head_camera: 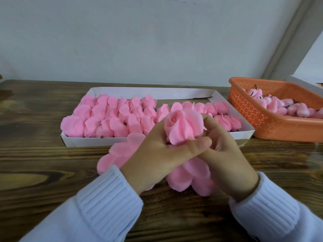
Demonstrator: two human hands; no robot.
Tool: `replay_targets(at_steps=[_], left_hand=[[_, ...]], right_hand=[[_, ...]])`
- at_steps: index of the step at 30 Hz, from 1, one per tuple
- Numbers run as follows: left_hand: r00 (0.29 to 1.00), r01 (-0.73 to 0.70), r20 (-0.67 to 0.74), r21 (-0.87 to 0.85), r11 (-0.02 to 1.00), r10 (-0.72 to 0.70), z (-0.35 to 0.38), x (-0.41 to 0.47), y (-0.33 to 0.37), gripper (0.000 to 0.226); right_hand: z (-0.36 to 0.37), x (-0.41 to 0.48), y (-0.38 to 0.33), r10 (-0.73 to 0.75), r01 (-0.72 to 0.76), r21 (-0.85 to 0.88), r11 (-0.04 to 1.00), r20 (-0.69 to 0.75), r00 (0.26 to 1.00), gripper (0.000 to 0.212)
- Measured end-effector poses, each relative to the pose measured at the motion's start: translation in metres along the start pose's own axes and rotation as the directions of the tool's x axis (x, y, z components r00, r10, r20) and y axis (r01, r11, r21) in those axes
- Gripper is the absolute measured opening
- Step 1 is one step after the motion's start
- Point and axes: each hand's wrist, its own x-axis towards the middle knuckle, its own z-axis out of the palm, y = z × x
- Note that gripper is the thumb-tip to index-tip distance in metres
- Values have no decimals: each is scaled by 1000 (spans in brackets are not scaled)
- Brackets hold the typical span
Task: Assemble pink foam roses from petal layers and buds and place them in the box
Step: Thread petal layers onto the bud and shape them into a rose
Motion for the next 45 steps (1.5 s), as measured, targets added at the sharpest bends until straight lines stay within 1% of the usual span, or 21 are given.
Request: replay_targets(at_steps=[2, 4, 6, 8, 9, 11, 12, 13, 15, 17, 21, 23, 25, 28, 31, 33, 35, 37, 38, 42, 45], left_hand=[[998, -11, 68, 63, 998, 7, -6, 1, 4, 54], [991, -13, 134, 95, 995, 0, -9, 3, 10, 54], [980, -21, 198, 85, 996, 4, -10, 2, 14, 48], [972, -31, 237, 130, 991, -1, -7, 1, 14, 44], [971, -30, 238, 140, 990, -4, -6, 0, 13, 48], [973, 19, 228, 90, 996, -39, -6, -1, 11, 64], [973, 25, 226, 75, 997, -42, -6, -2, 9, 68], [977, 16, 210, 80, 997, -32, -5, -2, 8, 68], [990, 5, 139, 88, 996, -17, -3, -3, 6, 54], [997, 3, 80, 104, 995, -11, -1, -3, 3, 39], [999, -18, 47, 77, 997, 15, -1, -2, 0, 29], [999, -51, 18, 54, 997, 50, -2, 1, -4, 27], [998, -29, -49, -13, 1000, 28, -5, 4, -9, 30], [994, 3, -113, 17, 1000, -1, -9, 8, -16, 37], [990, -13, -142, 0, 1000, 13, -9, 10, -20, 42], [988, -24, -153, -15, 1000, 21, -8, 9, -18, 34], [987, -48, -155, 12, 999, 49, -7, 5, -14, 28], [990, -47, -135, 36, 998, 51, -6, 2, -12, 37], [990, -50, -128, 44, 998, 55, -5, 1, -10, 43], [989, -60, -132, 69, 996, 69, -4, 1, -10, 45], [987, -84, -124, 151, 985, 103, -2, 1, -9, 58]], right_hand=[[-4, 2, -4, 64, -64, 30, 997, 16, 998, 48], [-6, 3, -7, 115, -117, 41, 992, 50, 992, 52], [-8, 2, -7, 141, -147, 39, 988, 128, 982, 44], [-6, 1, -8, 157, -173, 60, 983, 203, 967, 33], [-4, 1, -8, 166, -184, 69, 980, 216, 962, 36], [-3, 1, -7, 197, -210, 48, 976, 195, 961, 55], [-2, 1, -8, 201, -211, 40, 977, 168, 965, 52], [-2, 1, -7, 197, -204, 31, 979, 144, 970, 44], [-2, -1, -8, 172, -175, 15, 984, 128, 977, 34], [-2, -1, -8, 146, -153, 43, 987, 140, 979, 35], [-3, 2, -9, 174, -192, 118, 974, 147, 974, 40], [-5, 4, -8, 216, -239, 170, 956, 139, 966, 41], [-10, 6, -7, 280, -289, 213, 933, 74, 957, 39], [-15, 7, -4, 329, -318, 152, 936, -54, 943, 34], [-14, 6, -3, 241, -232, 71, 970, -171, 955, 25], [-13, 5, -3, 122, -138, -51, 989, -240, 963, 20], [-12, 4, -2, -7, -44, -173, 984, -282, 959, 13], [-10, 5, -3, -99, 30, -233, 972, -293, 951, 6], [-9, 5, -3, -127, 50, -258, 965, -290, 949, 9], [-7, 4, -1, -109, 32, -304, 952, -242, 964, 14], [-10, 3, 0, -113, 24, -302, 953, -279, 954, 16]])
